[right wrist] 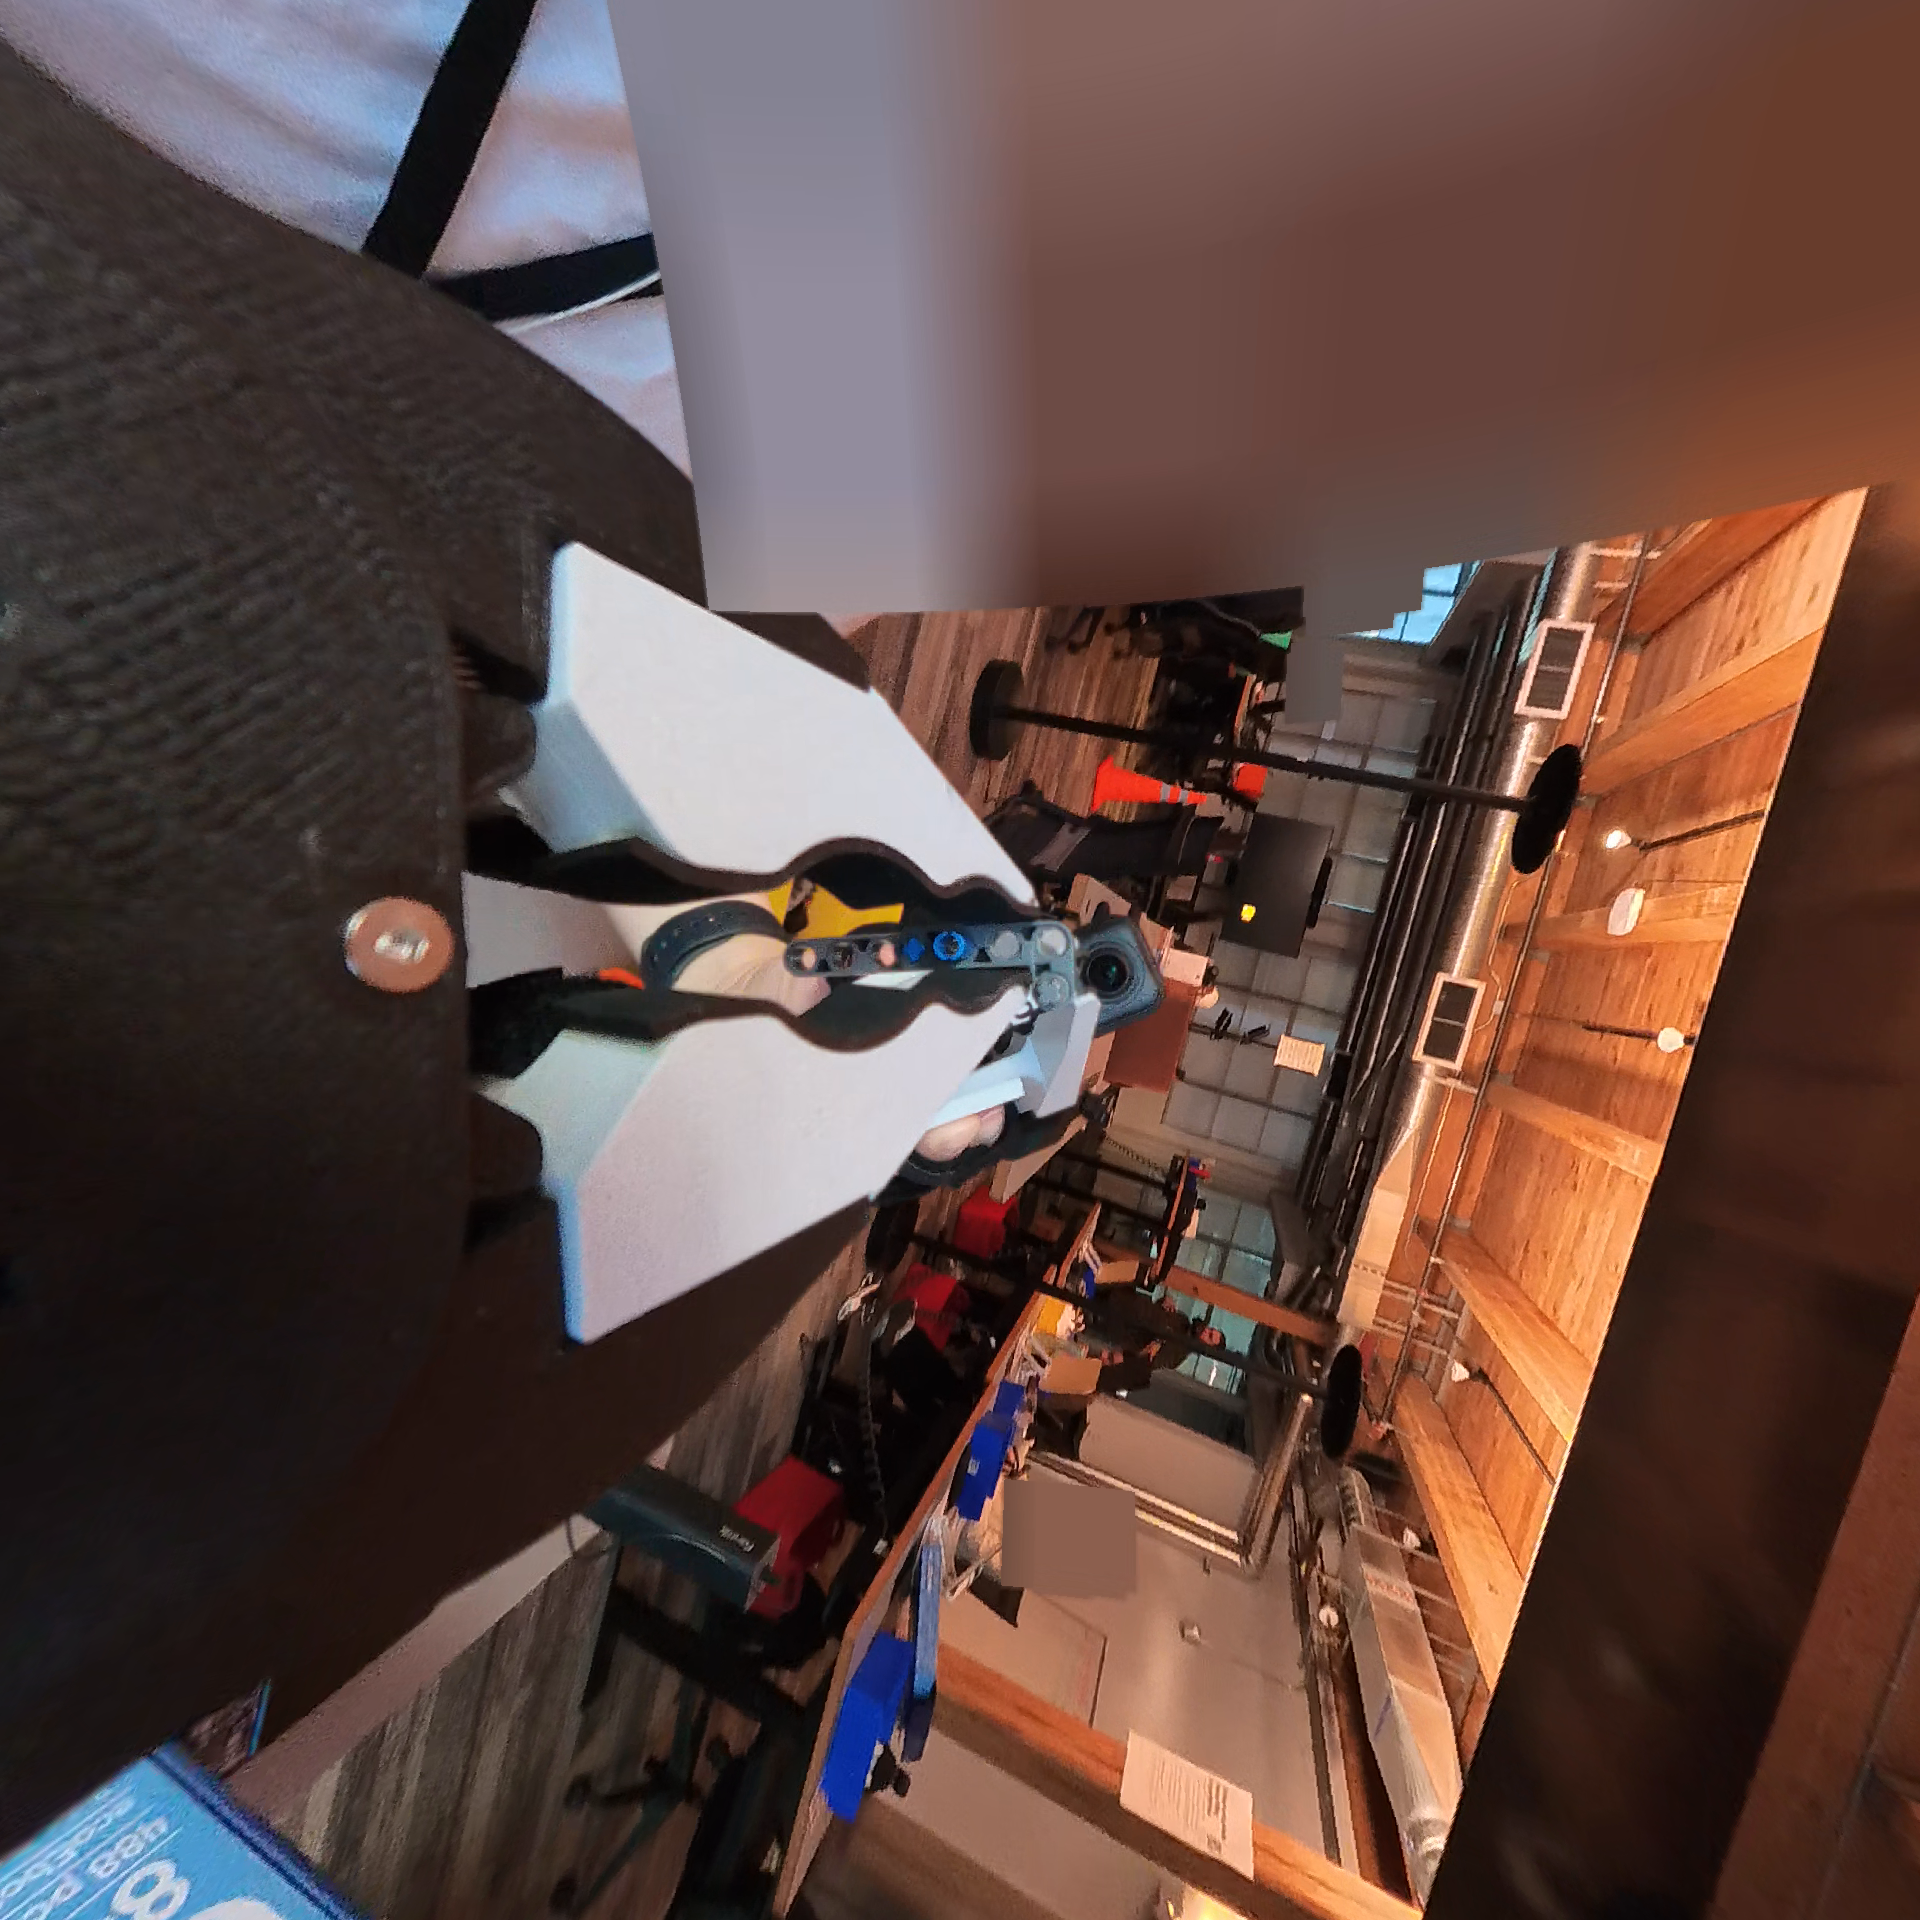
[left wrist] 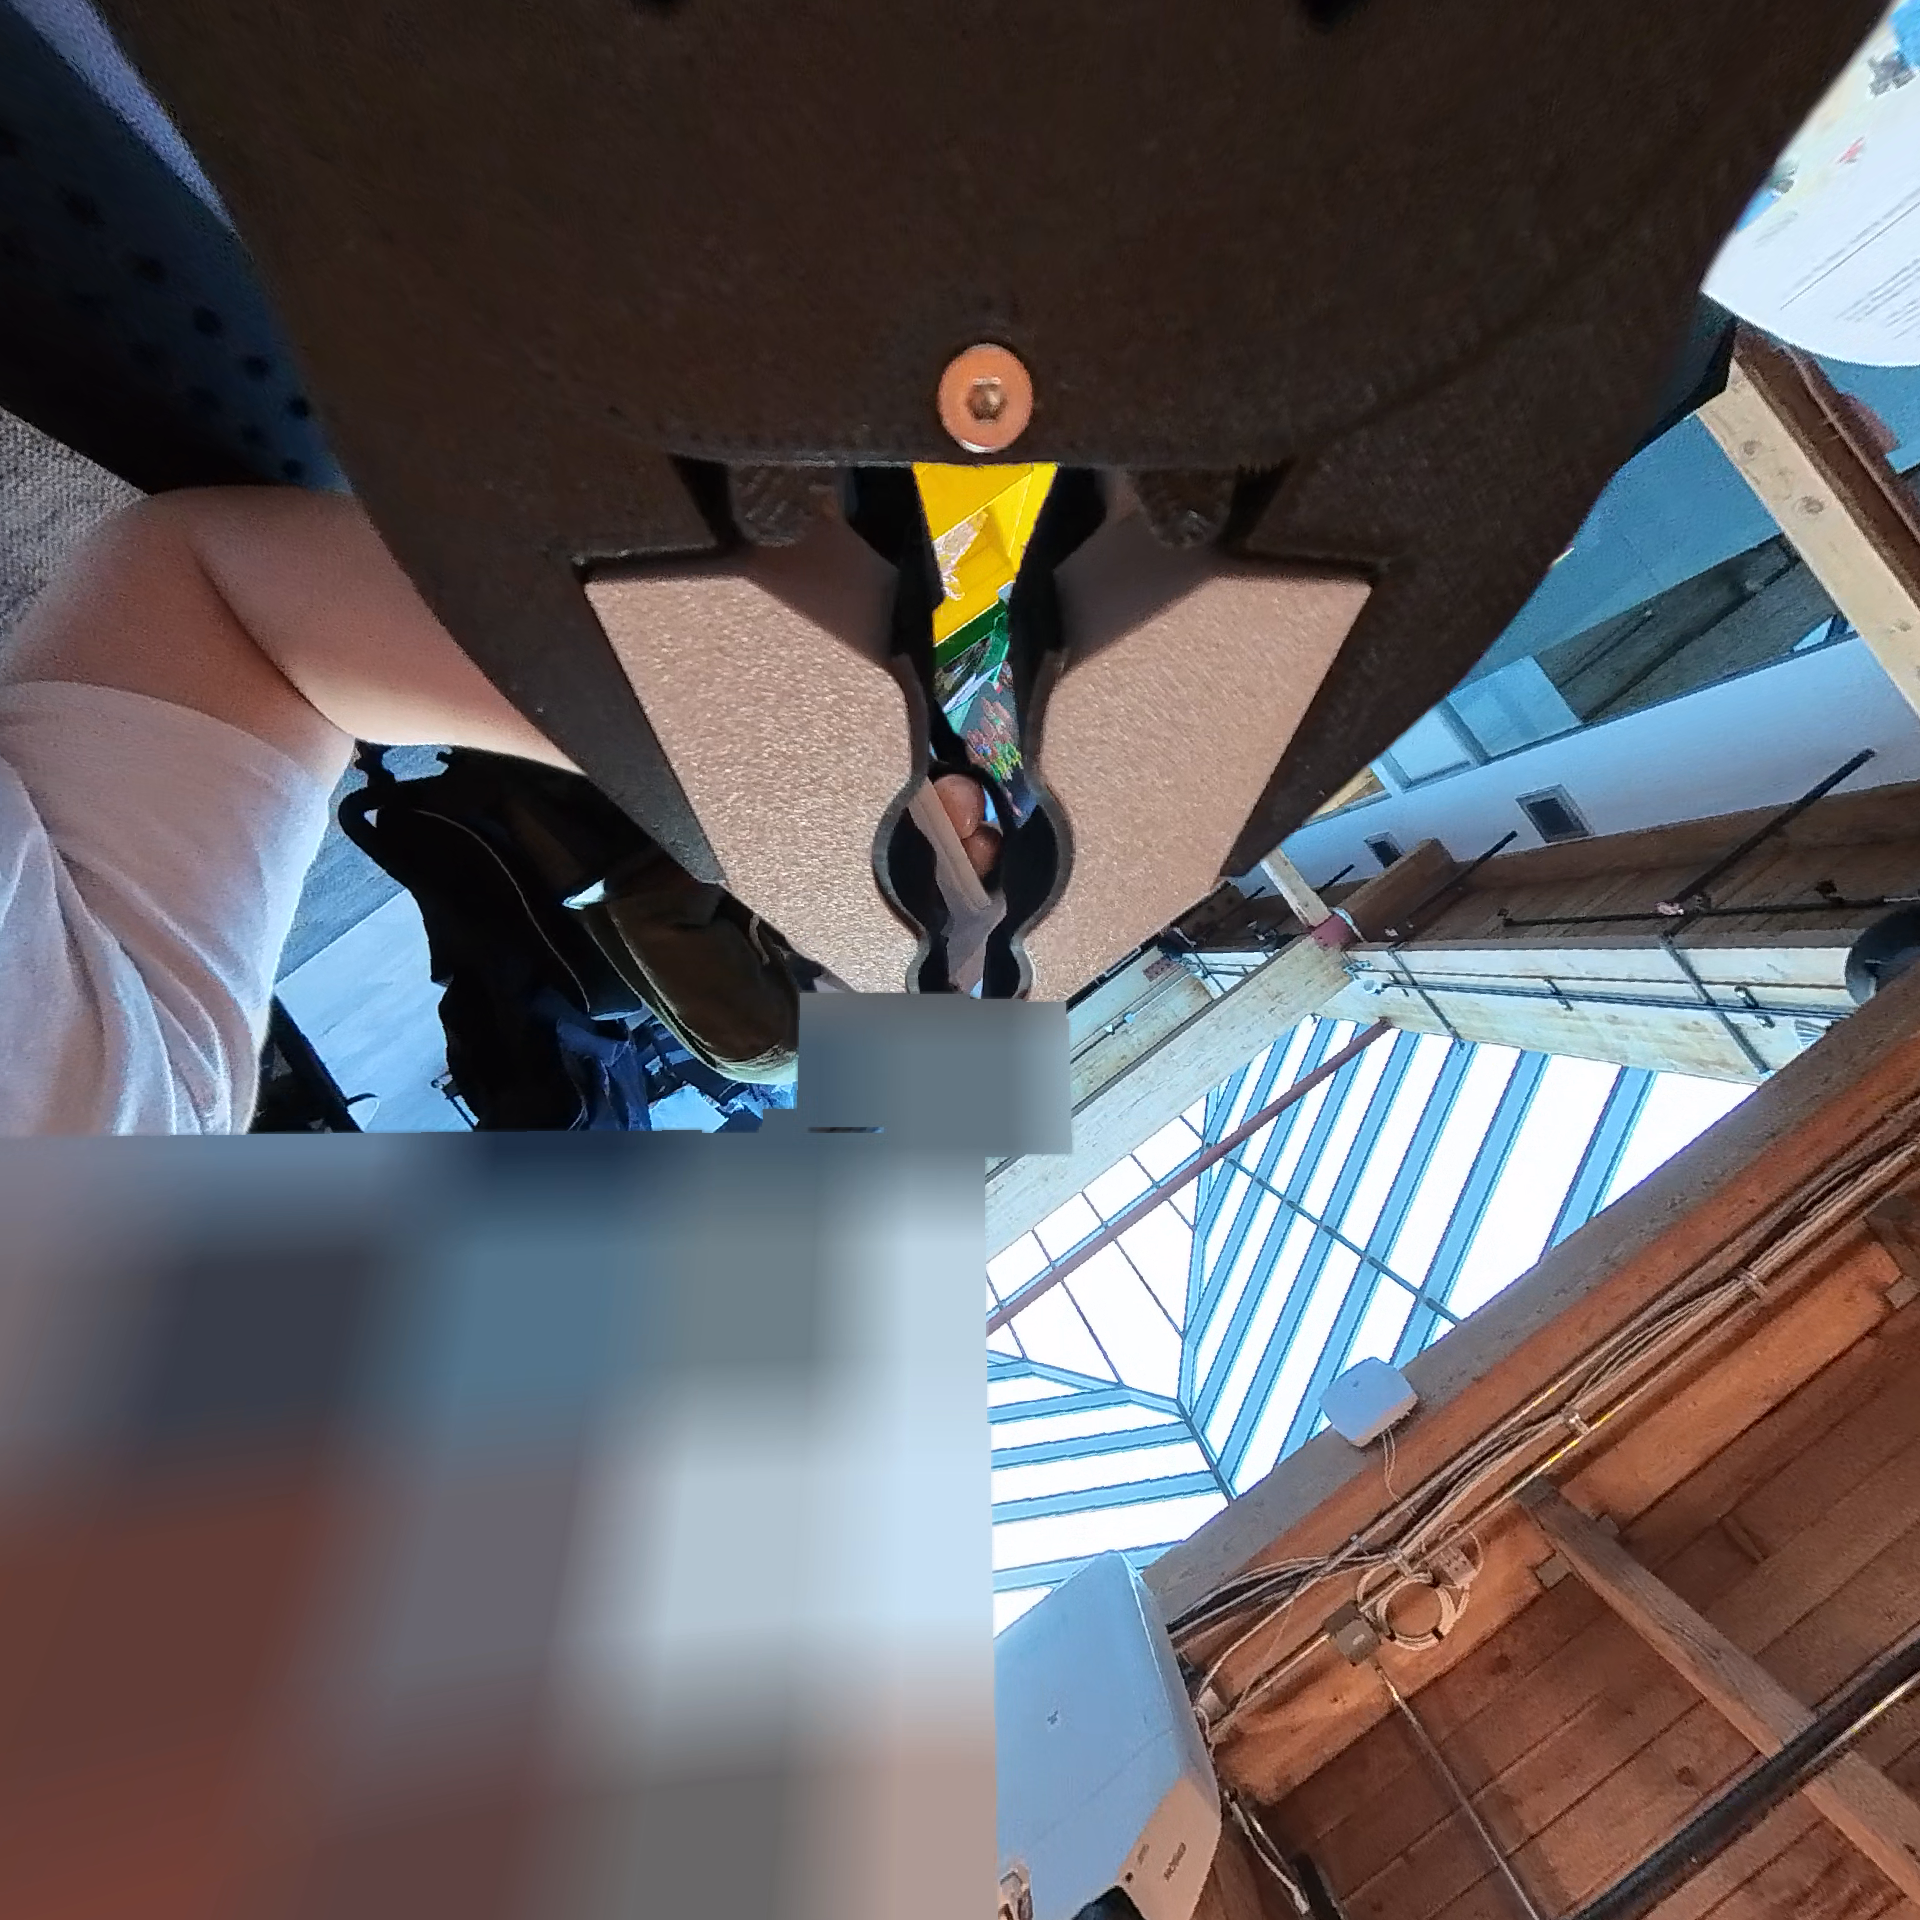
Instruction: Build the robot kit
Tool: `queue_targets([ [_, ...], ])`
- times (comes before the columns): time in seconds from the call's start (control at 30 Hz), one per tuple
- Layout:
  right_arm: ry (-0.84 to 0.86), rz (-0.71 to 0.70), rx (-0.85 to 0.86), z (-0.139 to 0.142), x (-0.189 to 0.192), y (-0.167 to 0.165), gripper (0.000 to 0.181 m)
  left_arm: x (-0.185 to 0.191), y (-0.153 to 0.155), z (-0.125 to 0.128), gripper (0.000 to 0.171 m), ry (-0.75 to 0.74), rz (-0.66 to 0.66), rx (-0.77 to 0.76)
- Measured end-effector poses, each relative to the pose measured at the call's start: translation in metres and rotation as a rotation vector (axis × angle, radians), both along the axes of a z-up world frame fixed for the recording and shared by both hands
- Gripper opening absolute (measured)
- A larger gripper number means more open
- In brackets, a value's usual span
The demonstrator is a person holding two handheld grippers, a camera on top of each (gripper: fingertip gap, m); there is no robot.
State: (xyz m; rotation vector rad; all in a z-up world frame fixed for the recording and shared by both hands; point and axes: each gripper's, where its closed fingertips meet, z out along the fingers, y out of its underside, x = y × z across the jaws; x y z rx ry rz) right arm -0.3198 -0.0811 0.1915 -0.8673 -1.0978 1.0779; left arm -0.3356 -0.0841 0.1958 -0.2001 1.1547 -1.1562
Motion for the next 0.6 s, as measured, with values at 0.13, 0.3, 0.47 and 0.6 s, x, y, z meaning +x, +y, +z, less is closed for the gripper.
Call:
queue_targets([
  [0.13, -0.016, 0.014, -0.039, -0.001, 0.002, 0.000, 0.006, 0.002, 0.001, -0.002, 0.003, 0.025, 0.003, -0.006],
  [0.3, -0.038, 0.032, -0.087, -0.005, 0.002, 0.003, 0.007, 0.002, 0.004, -0.004, 0.003, 0.068, 0.010, -0.016],
  [0.47, -0.078, 0.011, -0.104, -0.010, 0.003, 0.007, 0.006, 0.004, 0.009, -0.009, 0.003, 0.125, 0.030, -0.020],
  [0.6, -0.108, 0.001, -0.119, -0.015, 0.004, 0.010, 0.006, 0.005, 0.011, -0.013, 0.003, 0.172, 0.033, -0.026],
])
